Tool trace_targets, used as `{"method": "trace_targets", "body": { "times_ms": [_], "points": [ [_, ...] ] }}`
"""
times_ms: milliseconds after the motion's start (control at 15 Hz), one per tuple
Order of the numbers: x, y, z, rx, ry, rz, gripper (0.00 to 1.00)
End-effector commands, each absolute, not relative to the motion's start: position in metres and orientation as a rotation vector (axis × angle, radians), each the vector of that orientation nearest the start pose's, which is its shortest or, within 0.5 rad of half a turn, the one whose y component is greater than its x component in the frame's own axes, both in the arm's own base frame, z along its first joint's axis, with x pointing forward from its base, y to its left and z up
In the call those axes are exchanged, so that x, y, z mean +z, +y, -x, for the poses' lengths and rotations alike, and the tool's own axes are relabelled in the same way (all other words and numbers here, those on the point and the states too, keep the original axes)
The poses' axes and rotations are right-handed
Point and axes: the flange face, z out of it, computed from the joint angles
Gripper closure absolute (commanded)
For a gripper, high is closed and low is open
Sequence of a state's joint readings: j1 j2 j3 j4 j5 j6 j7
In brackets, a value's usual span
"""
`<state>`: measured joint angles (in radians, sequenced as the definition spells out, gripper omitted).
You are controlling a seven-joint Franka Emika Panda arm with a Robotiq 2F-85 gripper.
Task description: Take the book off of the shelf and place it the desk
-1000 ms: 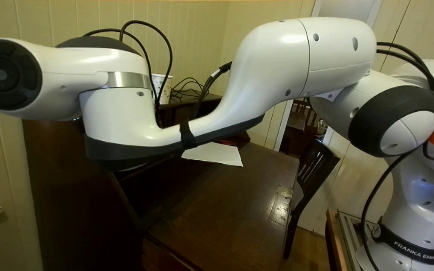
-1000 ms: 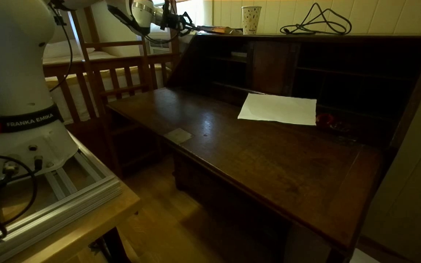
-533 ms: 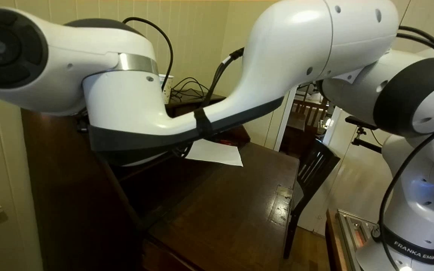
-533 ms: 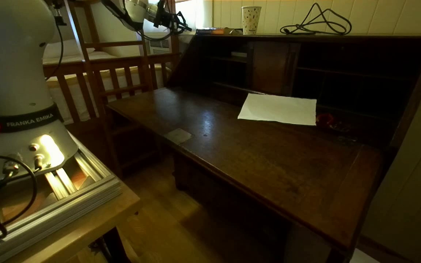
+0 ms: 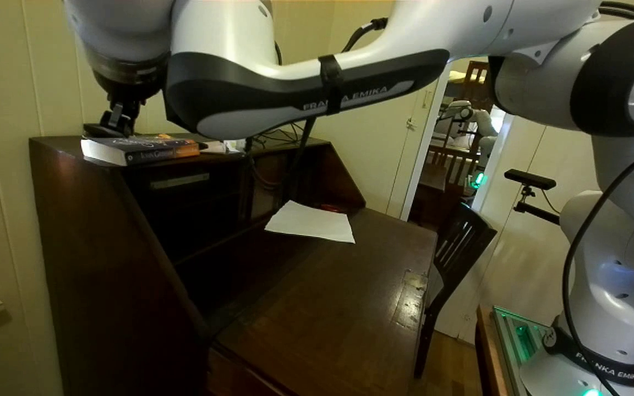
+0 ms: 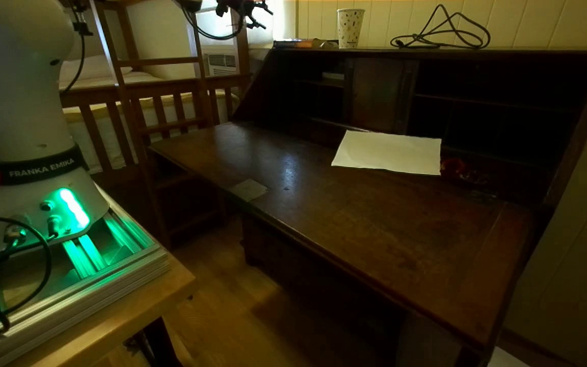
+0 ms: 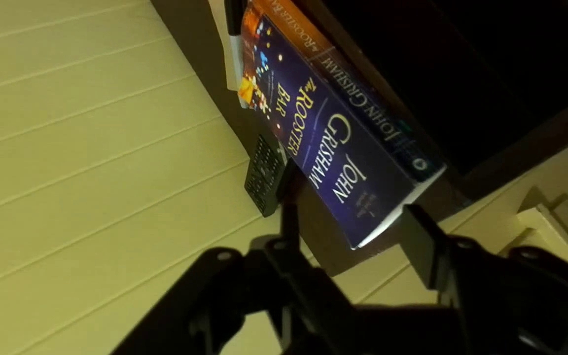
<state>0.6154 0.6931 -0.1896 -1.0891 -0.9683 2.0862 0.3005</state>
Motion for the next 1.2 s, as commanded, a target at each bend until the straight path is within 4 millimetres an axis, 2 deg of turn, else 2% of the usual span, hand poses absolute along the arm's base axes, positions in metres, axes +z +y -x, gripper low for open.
{"method": "trace_targets", "body": {
  "times_ms": [0, 67, 200, 333, 667, 1000, 1133],
  "points": [
    [0.487, 0.277, -0.733, 0.823, 0.484, -2.27, 0.12],
    [0.486, 0.262, -0.745, 0.842, 0.44, -2.31, 0.03],
    [0.484, 0.239, -0.76, 0.877, 0.376, -2.401, 0.0],
    [0.481, 0.227, -0.771, 0.892, 0.324, -2.502, 0.0],
    [0.468, 0.222, -0.788, 0.955, 0.259, -2.77, 0.0],
    [0.488, 0.214, -0.797, 1.136, 0.246, -2.969, 0.0],
    [0.493, 0.213, -0.796, 1.126, 0.188, -3.054, 0.0]
  ]
}}
